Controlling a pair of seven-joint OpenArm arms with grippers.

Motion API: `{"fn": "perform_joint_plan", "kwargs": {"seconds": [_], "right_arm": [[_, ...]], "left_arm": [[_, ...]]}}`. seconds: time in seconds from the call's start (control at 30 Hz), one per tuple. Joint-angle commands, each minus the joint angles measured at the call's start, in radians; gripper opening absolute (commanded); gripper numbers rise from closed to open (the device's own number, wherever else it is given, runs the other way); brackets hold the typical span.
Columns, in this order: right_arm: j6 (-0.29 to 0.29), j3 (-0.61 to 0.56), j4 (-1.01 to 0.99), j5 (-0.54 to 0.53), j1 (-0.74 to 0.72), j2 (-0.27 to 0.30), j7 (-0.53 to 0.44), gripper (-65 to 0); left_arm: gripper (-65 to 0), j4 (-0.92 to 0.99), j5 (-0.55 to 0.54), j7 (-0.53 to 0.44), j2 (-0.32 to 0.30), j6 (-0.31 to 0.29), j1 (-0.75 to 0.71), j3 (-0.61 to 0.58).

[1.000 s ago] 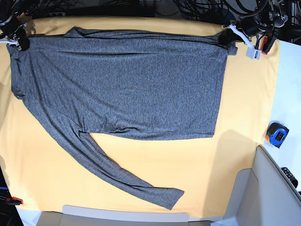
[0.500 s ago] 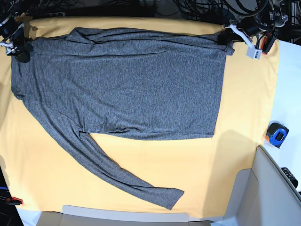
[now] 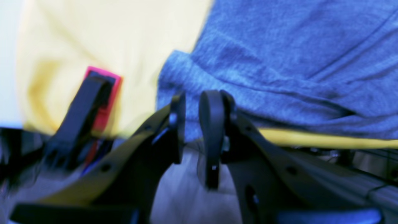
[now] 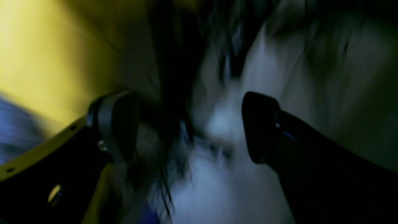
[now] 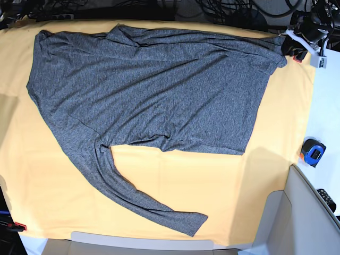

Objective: Fold the T-shirt properly
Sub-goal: 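Open both grippers and release the shirt edge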

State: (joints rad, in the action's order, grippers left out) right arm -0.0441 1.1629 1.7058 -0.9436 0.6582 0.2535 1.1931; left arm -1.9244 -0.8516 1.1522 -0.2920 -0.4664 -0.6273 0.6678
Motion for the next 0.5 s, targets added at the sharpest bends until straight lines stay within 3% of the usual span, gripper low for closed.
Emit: {"fn": "perform_joint_plan", "kwargs": {"seconds": [0.0,0.47], "right_arm": [[0.003,0.012,0.029,-0.008,0.004,0.023,0.006,-15.9],[0.003,0.018,0.207,-0.004,-0.16,0.027,0.006,-15.8]], "left_arm": [[-53.8,-0.011,0.001,-0.005,-0.009,0.004,-0.007,-0.001],[-53.8,-0.06,0.001,-0.022,-0.026,0.005,0.022,-0.006]]}}
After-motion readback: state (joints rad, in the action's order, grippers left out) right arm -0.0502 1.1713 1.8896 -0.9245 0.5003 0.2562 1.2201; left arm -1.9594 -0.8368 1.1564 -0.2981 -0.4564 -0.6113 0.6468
